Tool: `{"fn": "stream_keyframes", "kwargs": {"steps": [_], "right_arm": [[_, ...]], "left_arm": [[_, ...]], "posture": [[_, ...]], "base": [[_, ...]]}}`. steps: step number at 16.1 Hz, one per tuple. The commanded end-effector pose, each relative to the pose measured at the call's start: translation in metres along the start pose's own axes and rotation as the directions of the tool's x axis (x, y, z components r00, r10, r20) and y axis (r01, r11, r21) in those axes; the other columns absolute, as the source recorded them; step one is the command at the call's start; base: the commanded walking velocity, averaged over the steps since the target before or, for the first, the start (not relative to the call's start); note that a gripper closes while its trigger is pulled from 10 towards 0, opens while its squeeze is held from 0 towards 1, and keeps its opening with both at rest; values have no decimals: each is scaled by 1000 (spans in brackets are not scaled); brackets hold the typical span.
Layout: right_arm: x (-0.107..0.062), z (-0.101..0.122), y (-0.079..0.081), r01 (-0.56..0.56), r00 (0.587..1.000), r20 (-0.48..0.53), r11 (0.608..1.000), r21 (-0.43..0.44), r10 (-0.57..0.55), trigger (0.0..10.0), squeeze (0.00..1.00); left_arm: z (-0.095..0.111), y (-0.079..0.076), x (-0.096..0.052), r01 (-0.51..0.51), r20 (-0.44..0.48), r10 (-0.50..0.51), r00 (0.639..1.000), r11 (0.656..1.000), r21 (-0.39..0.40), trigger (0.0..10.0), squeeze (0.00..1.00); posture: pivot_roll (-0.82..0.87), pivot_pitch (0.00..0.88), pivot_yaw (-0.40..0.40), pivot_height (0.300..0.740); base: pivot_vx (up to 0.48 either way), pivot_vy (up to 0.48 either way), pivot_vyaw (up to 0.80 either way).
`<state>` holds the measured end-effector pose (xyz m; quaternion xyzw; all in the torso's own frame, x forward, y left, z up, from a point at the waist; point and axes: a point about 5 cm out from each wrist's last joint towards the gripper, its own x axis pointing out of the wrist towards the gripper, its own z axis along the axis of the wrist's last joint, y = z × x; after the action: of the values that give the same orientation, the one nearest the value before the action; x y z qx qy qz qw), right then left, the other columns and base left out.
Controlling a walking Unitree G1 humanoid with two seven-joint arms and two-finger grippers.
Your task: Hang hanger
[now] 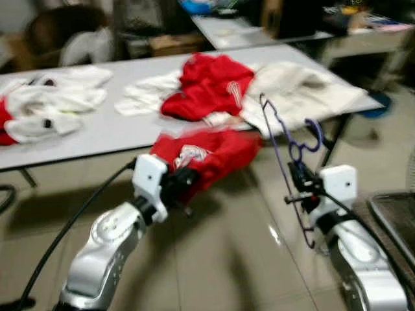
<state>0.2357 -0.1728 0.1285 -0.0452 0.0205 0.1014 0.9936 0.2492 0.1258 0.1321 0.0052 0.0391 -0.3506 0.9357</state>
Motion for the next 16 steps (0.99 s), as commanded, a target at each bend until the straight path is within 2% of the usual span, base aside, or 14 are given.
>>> {"fn": "stream_keyframes", "kwargs": {"steps": [1,2,3,4,5,6,7,8,9,10,11,12,15,16], "right_arm": [[-1,2,4,-24,1000,0,1000,4,24,10000,0],[-2,2,4,-31,1000,-7,1000,4,31,10000,0],[-6,-3,8,-69,997,-44,998,-2,68,10000,0],[-11,-9,11,-103,991,-87,995,-12,102,10000,0],[-13,-12,12,-112,989,-103,994,-16,110,10000,0],[-19,-20,13,-126,982,-144,992,-21,122,10000,0],[-21,-23,13,-137,978,-162,990,-32,130,10000,0],[-23,-25,13,-148,975,-174,988,-38,140,10000,0],[-28,-30,14,-184,965,-198,981,-58,169,10000,0],[-32,-33,17,-244,949,-216,969,-33,231,10000,0],[-33,-35,18,-262,943,-220,965,-27,250,10000,0],[-34,-35,19,-268,941,-221,963,-24,257,10000,0],[-41,-35,27,-386,898,-210,921,50,387,10000,0],[-42,-34,28,-396,893,-208,916,58,399,10000,0]], "left_arm": [[-17,-7,-6,95,-131,-93,987,995,10,0,0],[-22,-8,-8,113,-173,-109,979,994,15,0,0],[-41,-8,-13,128,-308,-115,944,992,22,0,0],[-55,-7,-16,128,-384,-108,917,991,27,0,0],[-59,-7,-15,124,-396,-102,913,992,30,0,0],[-61,3,-1,-44,-314,45,948,999,12,0,0],[-60,12,6,-161,-265,162,950,987,27,0,0],[-59,16,10,-204,-251,204,946,979,26,0,0],[-58,18,14,-202,-236,203,950,979,29,1569,0],[-57,22,17,-207,-230,211,950,977,42,3373,0],[-57,30,18,-252,-252,263,931,965,75,3216,0],[-58,33,18,-257,-279,266,923,964,69,0,0],[-49,60,29,-365,-268,376,887,927,93,0,0],[-47,64,31,-388,-266,399,878,917,93,0,0]], "posture": [[-74,0,33,740],[-74,0,33,740],[-71,0,28,740],[-70,0,26,740],[-70,0,26,740],[-74,0,31,740],[-78,0,38,740],[-81,0,42,740],[-84,0,50,740],[-89,0,63,740],[-95,0,75,740],[-97,0,79,740],[-106,0,105,740],[-106,0,105,740]], "base": [[0,0,0],[0,0,0],[0,0,0],[0,0,0],[0,0,0],[0,0,0],[0,0,0],[0,0,0],[0,0,0],[0,0,0],[0,0,0],[0,0,0],[0,0,0],[0,0,0]]}}
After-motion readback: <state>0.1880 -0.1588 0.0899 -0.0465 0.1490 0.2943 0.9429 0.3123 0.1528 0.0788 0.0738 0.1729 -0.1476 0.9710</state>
